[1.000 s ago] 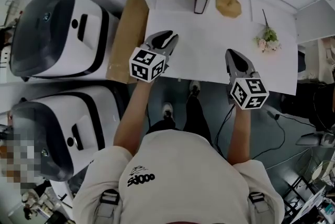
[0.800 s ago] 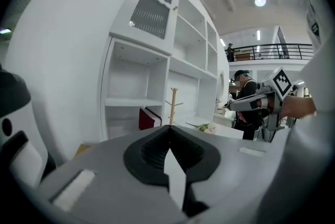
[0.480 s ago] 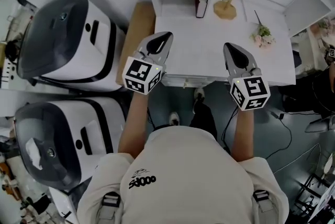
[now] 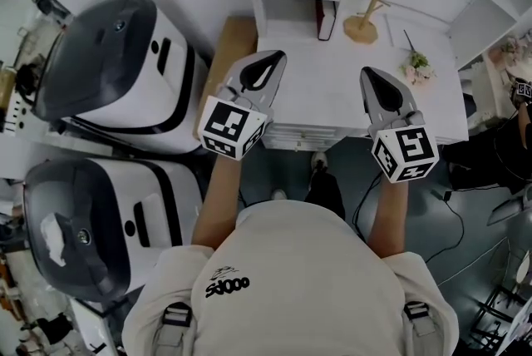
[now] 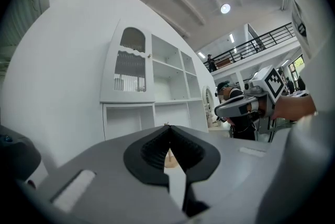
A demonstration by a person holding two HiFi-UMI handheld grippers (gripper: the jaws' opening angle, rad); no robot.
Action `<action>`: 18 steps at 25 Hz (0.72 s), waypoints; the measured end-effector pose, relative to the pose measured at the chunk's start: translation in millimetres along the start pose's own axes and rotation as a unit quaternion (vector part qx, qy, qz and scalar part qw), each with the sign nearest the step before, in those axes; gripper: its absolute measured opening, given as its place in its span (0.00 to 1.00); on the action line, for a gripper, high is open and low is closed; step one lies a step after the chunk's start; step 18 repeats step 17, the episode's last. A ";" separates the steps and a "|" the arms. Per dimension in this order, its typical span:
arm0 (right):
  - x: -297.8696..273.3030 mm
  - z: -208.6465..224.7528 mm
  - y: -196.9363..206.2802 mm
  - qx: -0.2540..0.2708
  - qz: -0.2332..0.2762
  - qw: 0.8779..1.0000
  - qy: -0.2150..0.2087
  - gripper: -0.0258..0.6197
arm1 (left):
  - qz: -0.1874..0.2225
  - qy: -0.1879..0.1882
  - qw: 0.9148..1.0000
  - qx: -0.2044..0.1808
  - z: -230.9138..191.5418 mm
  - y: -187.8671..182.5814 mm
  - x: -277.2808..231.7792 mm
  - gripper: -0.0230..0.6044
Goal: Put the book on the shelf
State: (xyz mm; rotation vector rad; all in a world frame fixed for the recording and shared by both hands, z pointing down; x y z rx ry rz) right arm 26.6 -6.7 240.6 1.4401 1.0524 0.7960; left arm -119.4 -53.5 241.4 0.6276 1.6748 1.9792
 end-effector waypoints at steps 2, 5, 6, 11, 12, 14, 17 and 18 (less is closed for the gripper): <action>1.3 -0.9 -1.3 0.000 0.000 1.000 0.000 0.04 | -0.003 -0.001 1.000 0.001 -0.4 -2.3 2.1 0.06; 1.5 -2.3 -2.9 0.000 0.002 1.000 -0.001 0.04 | -0.008 0.001 1.000 -0.002 1.6 -3.5 4.7 0.06; 1.2 -3.3 -3.3 0.001 0.003 1.000 -0.002 0.04 | -0.008 0.002 1.000 -0.003 2.6 -3.8 5.7 0.06; 1.1 -8.9 -4.2 0.002 0.003 1.000 -0.008 0.04 | -0.007 0.008 1.000 -0.001 5.7 -4.8 8.9 0.06; 1.4 -8.9 -3.8 0.001 0.003 1.000 -0.008 0.04 | -0.008 0.009 1.000 -0.001 6.4 -4.2 8.7 0.06; 2.2 -8.4 -2.5 0.000 0.002 1.000 -0.008 0.04 | -0.010 0.011 1.000 -0.002 8.2 -3.0 8.1 0.06; 3.0 -7.6 -0.6 -0.002 0.002 1.000 -0.009 0.04 | -0.011 0.014 1.000 -0.002 11.1 -1.5 7.3 0.06; 3.0 -7.6 -0.6 -0.002 0.002 1.000 -0.009 0.04 | -0.011 0.014 1.000 -0.002 11.1 -1.5 7.3 0.06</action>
Point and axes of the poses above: the fingertips, and each gripper's own axes: x backward along the fingers, z to its right, y out of its underside, the point moved 1 cm from there along x, backward along the fingers
